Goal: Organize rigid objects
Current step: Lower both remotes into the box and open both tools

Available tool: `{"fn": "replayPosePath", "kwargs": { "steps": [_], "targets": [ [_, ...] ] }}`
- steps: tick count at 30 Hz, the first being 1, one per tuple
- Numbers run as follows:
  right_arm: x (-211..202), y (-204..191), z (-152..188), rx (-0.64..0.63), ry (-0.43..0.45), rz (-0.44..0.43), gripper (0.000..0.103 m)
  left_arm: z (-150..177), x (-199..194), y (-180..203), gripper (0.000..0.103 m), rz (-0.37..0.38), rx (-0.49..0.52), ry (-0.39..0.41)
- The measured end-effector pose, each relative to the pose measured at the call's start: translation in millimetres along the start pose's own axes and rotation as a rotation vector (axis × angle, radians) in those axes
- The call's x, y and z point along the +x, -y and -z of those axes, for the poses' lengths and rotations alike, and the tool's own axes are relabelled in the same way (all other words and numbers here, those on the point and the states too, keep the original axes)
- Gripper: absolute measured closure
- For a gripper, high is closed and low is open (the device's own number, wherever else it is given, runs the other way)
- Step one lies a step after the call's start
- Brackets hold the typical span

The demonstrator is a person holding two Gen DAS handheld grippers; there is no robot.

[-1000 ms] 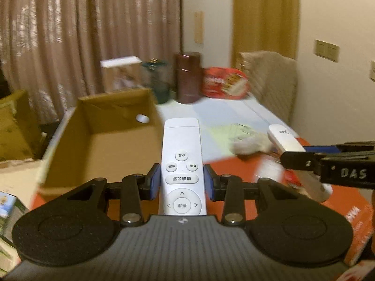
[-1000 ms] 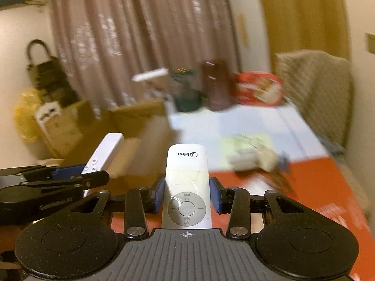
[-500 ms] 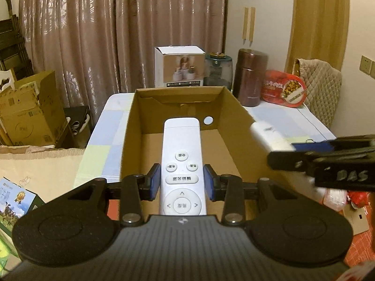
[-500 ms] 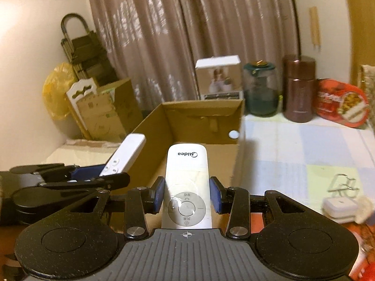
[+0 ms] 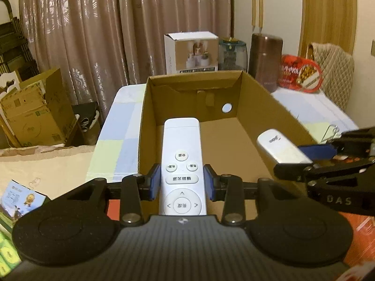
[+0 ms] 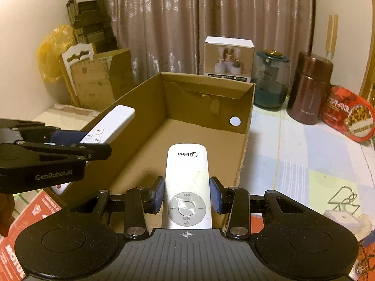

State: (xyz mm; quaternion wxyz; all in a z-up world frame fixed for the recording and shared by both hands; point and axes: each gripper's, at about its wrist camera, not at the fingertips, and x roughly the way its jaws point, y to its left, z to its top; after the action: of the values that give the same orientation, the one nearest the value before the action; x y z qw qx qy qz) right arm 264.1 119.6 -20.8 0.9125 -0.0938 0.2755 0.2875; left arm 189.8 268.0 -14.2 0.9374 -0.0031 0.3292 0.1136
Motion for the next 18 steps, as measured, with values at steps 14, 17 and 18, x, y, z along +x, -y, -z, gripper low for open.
{"fn": "replayPosePath", "kwargs": {
  "steps": [14,17,18],
  "targets": [
    [-21,9,-1,0.005,0.086,0.014,0.058,3,-2,1,0.069,-0.007,-0.017,0.018],
    [-30,13,-3,0.022,0.112,0.012,0.057,1,-6,2,0.069,0.001,-0.032,0.037],
    [-33,14,-5,0.029,0.121,0.008,0.057,0,-7,3,0.069,0.004,-0.038,0.043]
  ]
}}
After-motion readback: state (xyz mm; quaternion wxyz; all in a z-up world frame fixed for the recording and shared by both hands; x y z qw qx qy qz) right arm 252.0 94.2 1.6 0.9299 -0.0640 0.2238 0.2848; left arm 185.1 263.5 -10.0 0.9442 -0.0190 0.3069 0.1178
